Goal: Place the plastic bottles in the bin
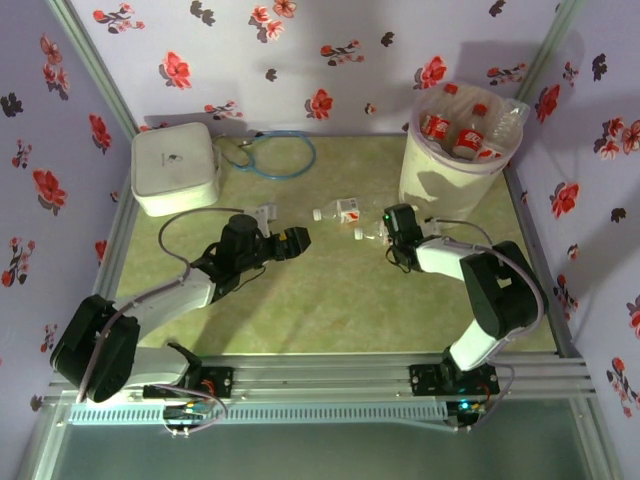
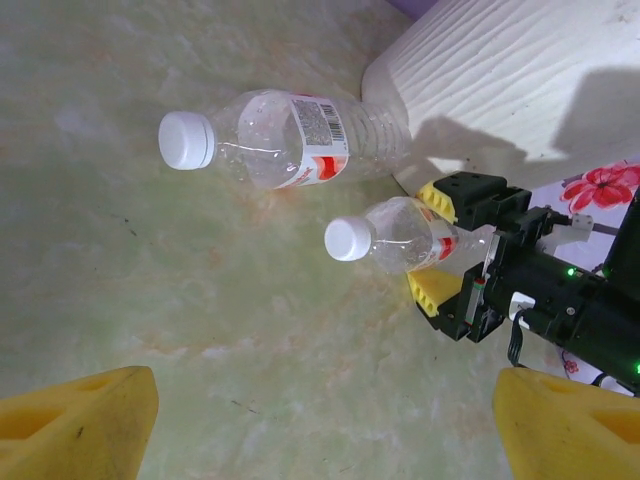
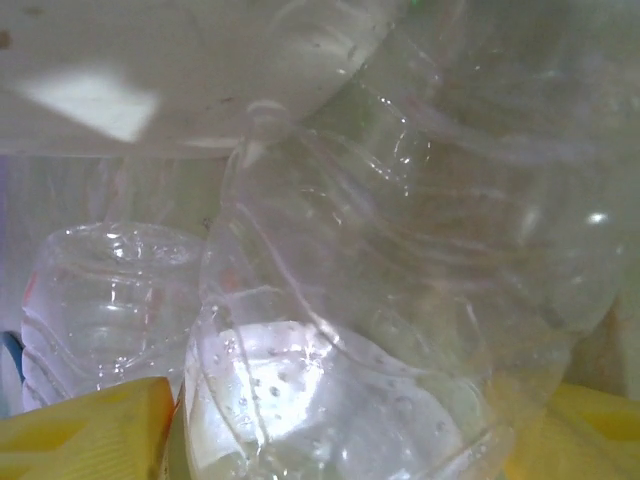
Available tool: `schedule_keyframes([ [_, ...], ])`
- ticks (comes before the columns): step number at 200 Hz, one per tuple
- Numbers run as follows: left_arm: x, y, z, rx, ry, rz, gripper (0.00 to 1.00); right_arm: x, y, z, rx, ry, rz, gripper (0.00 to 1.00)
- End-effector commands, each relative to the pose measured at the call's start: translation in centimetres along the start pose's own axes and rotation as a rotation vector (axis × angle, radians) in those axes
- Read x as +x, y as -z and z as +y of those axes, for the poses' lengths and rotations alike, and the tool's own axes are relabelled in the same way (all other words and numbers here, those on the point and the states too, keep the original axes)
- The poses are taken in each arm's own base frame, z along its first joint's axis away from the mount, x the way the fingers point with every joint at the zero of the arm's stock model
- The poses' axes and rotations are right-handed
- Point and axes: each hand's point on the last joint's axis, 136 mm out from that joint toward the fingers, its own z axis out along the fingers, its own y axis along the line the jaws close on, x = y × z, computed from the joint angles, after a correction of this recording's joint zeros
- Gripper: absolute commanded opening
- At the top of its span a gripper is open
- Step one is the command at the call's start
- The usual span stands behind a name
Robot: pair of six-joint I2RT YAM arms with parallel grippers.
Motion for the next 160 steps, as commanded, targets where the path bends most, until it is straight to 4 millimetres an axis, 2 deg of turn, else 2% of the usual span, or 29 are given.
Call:
schedule_keyframes([
  [1, -0.5, 0.4, 0.4, -0.019, -0.003, -0.02, 0.88, -0.5, -0.2, -2.3, 0.055, 0.022, -0.029, 0.77],
  [14, -0.5, 0.3, 0.4, -0.021, -0.005, -0.018, 0.88, -0.6, 0.0, -2.3, 0.053, 0.03, -0.029, 0.72],
  [41, -0.7, 0.0, 0.2, -0.014, -0.007, -0.016, 0.88, -0.9, 0.9, -2.0, 0.043, 0.075, -0.028, 0.7],
  [46, -0.6, 0.0, 0.2, -0.014, -0.007, -0.014, 0.88, -0.9, 1.2, -1.9, 0.036, 0.085, -0.026, 0.67],
  [73, -0.7, 0.0, 0.3, -0.018, -0.008, -0.014, 0.88, -1.3, 2.5, -2.5, 0.042, 0.148, -0.042, 0.6],
  [127, -0.6, -1.7, -0.2, 0.03, 0.018, 0.008, 0.88, -1.2, 3.7, -3.7, 0.057, 0.206, -0.029, 0.57],
  [146, -0.5, -1.7, -0.1, 0.031, 0.027, 0.008, 0.88, -0.9, 3.8, -3.3, 0.041, 0.208, -0.017, 0.56],
  [160, -0.5, -1.5, 0.1, 0.023, 0.03, 0.004, 0.88, -0.6, 4.3, -2.1, 0.004, 0.247, -0.019, 0.56],
])
